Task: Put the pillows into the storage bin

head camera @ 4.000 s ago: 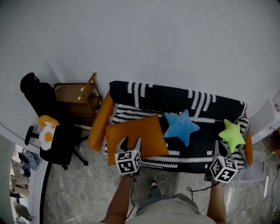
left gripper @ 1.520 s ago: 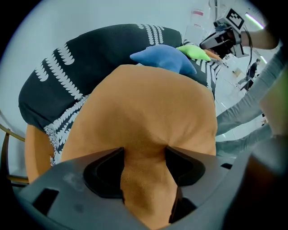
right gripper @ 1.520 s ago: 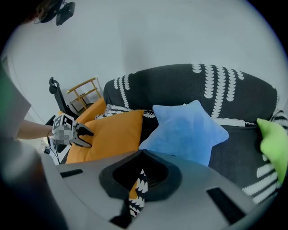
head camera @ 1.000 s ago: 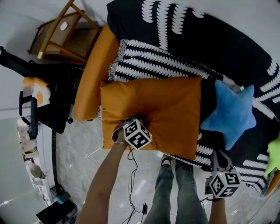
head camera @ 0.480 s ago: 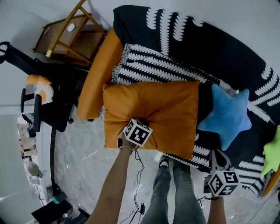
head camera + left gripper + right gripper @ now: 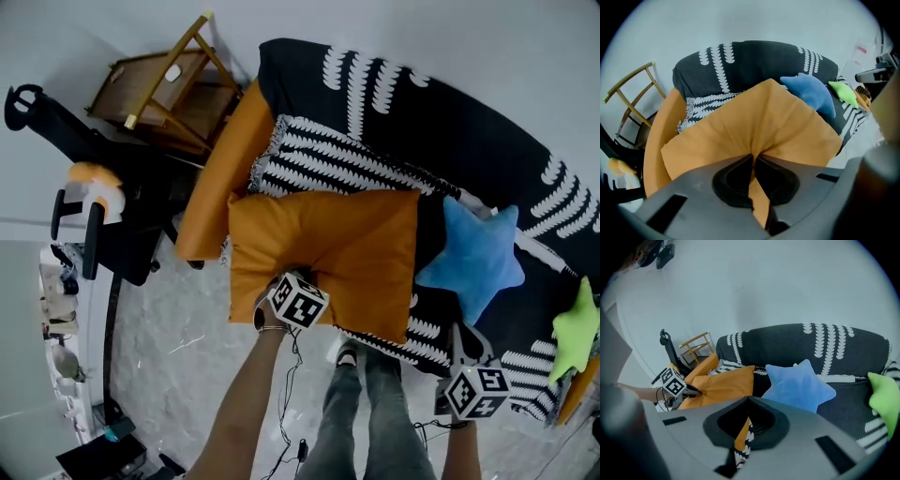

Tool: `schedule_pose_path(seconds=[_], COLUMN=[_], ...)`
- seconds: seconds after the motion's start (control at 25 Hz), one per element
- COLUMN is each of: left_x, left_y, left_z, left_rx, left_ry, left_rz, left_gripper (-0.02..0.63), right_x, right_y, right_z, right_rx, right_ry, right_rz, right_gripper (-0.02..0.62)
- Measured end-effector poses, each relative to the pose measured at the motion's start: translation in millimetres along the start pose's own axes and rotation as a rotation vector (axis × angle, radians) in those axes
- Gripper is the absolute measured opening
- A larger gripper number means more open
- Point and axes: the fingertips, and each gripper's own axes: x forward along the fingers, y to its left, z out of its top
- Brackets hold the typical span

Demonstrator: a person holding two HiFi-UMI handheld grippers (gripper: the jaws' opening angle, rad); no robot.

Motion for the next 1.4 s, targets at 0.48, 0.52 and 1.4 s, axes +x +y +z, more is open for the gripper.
schedule_pose_path(seconds=[0.48,0.52,1.4], left_x=[-78.4,-86.1,-260.1], left_y=[-4.3,-4.8,-73.1], left_z=[10.9,11.5,32.0], left_rx=[0.097,0.097,0.158], left_ry=[-0.054,-0.062,-0.27], left_rz=[0.017,0.018,-0.024], left_gripper=[0.015,0.015,0.015], right_x=[-52.7,-58.7,-245.7], right_y=[18.0,21.0,52.3], right_z=[46.6,51.7,51.1], right_rx=[0.006,0.004,0.037], right_ry=[-0.134,-0.152,-0.403], right_rz=[-0.008,-0.007,-0.164], right_gripper=[0.002,0.002,0.002])
